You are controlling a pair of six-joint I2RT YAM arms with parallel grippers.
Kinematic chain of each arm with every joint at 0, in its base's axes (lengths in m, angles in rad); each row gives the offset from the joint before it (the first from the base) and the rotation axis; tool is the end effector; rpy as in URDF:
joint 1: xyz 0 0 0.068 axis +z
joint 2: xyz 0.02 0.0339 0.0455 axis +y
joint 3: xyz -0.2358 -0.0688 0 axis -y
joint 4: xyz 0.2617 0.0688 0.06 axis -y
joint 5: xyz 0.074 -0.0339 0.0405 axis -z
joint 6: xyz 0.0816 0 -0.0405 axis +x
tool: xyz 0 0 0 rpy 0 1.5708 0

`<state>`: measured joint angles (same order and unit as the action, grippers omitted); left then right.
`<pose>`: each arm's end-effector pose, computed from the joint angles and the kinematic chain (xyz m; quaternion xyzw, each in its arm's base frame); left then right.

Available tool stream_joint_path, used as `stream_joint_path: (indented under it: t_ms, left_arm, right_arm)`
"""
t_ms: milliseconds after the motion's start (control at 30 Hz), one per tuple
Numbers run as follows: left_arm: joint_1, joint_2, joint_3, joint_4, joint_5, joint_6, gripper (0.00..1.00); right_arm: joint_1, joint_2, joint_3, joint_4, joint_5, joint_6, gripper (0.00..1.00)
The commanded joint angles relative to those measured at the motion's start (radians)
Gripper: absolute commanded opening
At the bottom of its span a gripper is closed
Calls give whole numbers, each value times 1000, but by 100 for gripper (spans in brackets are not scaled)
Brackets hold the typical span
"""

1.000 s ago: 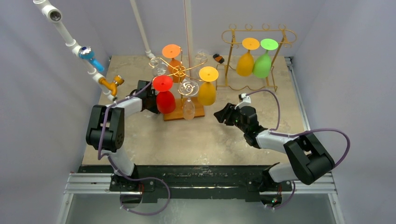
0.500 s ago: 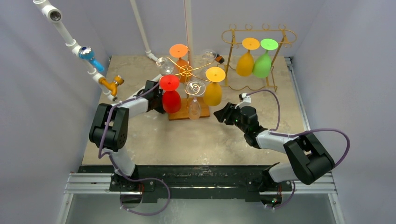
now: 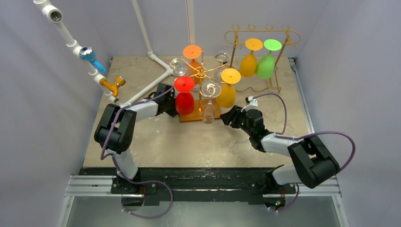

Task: Place the wine glass upside down on the wine glass rack
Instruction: Move the wine rack to the center of the board, then reset both arms

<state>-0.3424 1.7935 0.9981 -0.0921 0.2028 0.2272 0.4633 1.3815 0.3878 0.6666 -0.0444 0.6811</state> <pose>0.3668 -0.1482 0.0792 0.2959 0.8901 -0.1144 0.3273 0.2810 0.1444 0.1085 0.0755 0.8092 0.3305 0.4799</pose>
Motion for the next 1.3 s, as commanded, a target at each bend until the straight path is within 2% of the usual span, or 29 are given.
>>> stream_joint_path:
  t_ms: [0, 167, 300, 433, 533, 600, 733, 800, 933, 1067, 1133, 1267]
  left_arm:
    - [-50, 45, 16, -14, 97, -9, 29]
    - [-52, 23, -3, -45, 68, 19, 29]
    - [-40, -46, -53, -64, 23, 50, 37]
    - [2, -116, -95, -88, 12, 73, 58]
    - [60, -143, -96, -138, 44, 98, 78]
    - [103, -160, -105, -159, 63, 116, 84]
    - [164, -212, -170, -135, 84, 137, 88]
    - [184, -235, -201, -94, 87, 127, 93]
    - [216, -262, -249, -17, 106, 102, 95]
    - [256, -280, -311, 56, 128, 94, 96]
    - [302, -294, -343, 147, 155, 68, 96]
    - [405, -330, -419, 389, 201, -50, 96]
  right_arm:
    - [-18, -46, -23, 27, 8, 2, 59]
    - [-60, -99, -46, -3, 0, -10, 59]
    - [-104, -149, -53, -44, -9, -26, 61]
    - [-132, -192, -55, -85, -10, -48, 64]
    - [-144, -209, -53, -104, -10, -57, 66]
    - [-150, -217, -51, -114, -9, -59, 68]
    - [-162, -250, -42, -153, 19, -68, 72]
    - [-172, -274, -31, -187, 42, -80, 78]
    - [-218, -306, -1, -257, 105, -115, 87]
    - [-285, -334, 28, -301, 126, -139, 91]
    - [-325, -359, 27, -305, 155, -146, 94]
    - [-371, -416, 5, -250, 345, -197, 99]
